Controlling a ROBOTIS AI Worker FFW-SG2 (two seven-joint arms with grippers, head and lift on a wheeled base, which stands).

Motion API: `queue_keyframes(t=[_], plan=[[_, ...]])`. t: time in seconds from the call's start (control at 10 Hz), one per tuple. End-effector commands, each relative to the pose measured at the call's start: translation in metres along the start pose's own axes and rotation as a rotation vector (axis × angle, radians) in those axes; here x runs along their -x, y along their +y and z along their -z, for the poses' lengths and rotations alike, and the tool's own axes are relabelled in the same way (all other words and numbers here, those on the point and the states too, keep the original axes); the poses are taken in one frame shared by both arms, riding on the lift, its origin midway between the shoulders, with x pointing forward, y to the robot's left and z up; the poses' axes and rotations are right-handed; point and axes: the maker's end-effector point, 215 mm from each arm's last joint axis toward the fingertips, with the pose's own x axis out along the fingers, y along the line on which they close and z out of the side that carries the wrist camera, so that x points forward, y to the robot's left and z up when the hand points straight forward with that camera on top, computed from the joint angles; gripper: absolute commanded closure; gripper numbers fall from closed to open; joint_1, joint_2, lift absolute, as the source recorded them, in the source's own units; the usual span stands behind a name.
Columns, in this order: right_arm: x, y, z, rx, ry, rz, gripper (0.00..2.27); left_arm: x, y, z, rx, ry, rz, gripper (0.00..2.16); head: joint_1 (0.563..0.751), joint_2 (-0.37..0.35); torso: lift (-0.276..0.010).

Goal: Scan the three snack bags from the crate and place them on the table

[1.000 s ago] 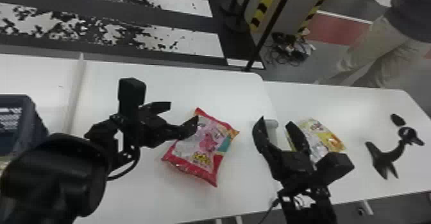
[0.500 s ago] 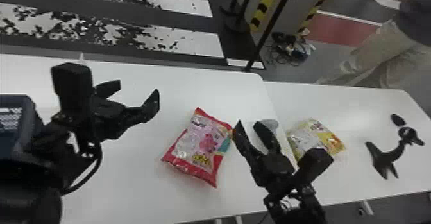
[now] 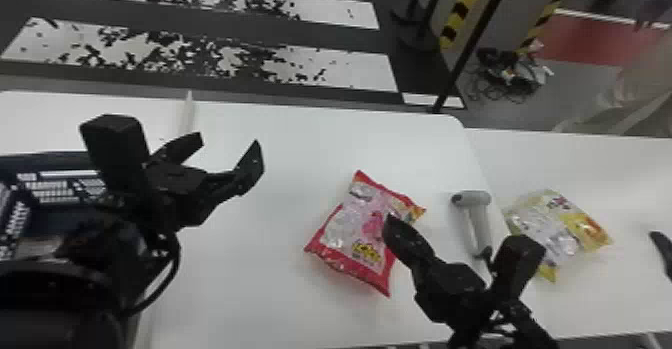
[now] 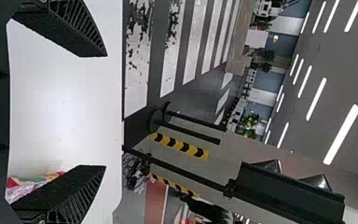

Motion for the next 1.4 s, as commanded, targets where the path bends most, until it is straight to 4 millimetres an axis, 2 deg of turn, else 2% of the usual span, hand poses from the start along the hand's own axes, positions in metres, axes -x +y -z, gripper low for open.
queue_keyframes(t=[0.0,0.2,0.4,0.6,0.8,0.9,1.2,1.3], plan=[[0.002,0.015,0.014,-0.04,0.053,-0.038,2.24,0.0,0.0,-0.001,0.001,-0.001,-0.002,0.02,0.695,-0.171,-0.062],[0.004,0.035,0.035,-0.089,0.114,-0.086,2.25,0.002,-0.001,0.0,0.001,-0.003,-0.003,0.02,0.695,-0.139,-0.062],[0.007,0.062,0.066,-0.145,0.195,-0.133,2.25,0.005,0.0,0.001,0.003,-0.003,-0.005,0.02,0.695,-0.115,-0.062],[0.004,0.075,0.09,-0.155,0.234,-0.149,2.25,0.009,-0.002,0.0,-0.002,-0.006,-0.004,0.02,0.695,-0.071,-0.062],[-0.008,0.056,0.116,-0.164,0.264,-0.103,2.25,0.015,-0.003,-0.003,-0.003,-0.01,-0.009,0.02,0.695,-0.054,-0.062],[-0.014,0.044,0.122,-0.166,0.261,-0.076,2.25,0.019,-0.001,-0.002,-0.008,-0.011,-0.022,0.02,0.695,-0.054,-0.062],[-0.028,0.021,0.126,-0.162,0.246,-0.033,2.25,0.035,0.025,0.01,-0.027,-0.003,-0.09,0.02,0.695,-0.058,-0.062],[-0.033,0.015,0.128,-0.163,0.244,-0.022,2.25,0.04,0.034,0.008,-0.058,-0.026,-0.127,0.02,0.695,-0.051,-0.062]])
